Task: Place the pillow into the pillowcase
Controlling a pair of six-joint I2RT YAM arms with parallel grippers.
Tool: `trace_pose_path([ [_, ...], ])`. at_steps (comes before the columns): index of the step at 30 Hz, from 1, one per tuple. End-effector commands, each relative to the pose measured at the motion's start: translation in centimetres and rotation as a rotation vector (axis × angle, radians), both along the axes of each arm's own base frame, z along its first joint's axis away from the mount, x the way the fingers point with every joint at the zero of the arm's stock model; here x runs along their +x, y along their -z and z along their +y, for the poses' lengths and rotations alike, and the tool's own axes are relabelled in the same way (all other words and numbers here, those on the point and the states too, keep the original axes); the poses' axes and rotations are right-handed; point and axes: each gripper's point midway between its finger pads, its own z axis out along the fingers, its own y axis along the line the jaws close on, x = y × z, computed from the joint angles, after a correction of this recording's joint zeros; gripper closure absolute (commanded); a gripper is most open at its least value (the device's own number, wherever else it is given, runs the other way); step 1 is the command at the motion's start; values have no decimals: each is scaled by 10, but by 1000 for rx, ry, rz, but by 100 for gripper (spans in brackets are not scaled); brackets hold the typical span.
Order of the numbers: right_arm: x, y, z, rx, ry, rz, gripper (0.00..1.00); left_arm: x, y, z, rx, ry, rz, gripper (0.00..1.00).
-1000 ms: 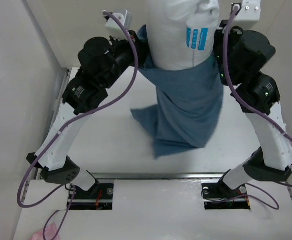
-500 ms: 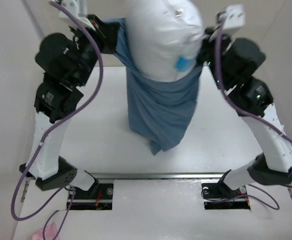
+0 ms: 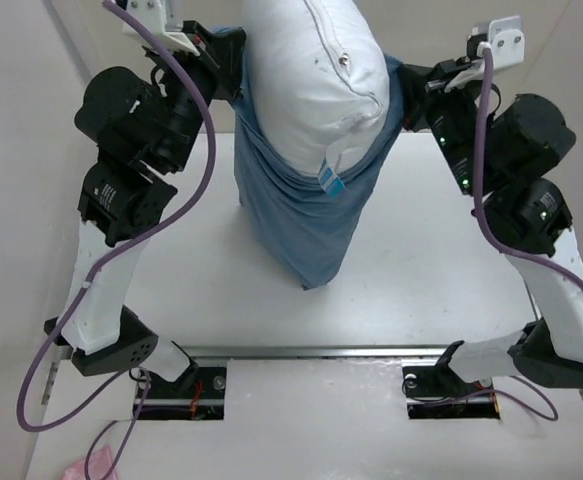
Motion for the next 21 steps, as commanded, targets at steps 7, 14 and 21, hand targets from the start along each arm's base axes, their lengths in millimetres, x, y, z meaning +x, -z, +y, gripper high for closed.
trace_pose_path([
  [7, -3, -96, -61, 225, 294, -218, 100, -36, -6, -54, 47, 267, -79, 100],
  [14, -21, -113, -91, 176, 422, -228, 100, -40, -52, 22, -167, -44, -209, 100],
  [21, -53, -15, 55, -99, -363, -120, 100, 9, -49, 129, -323, -616, -120, 100],
])
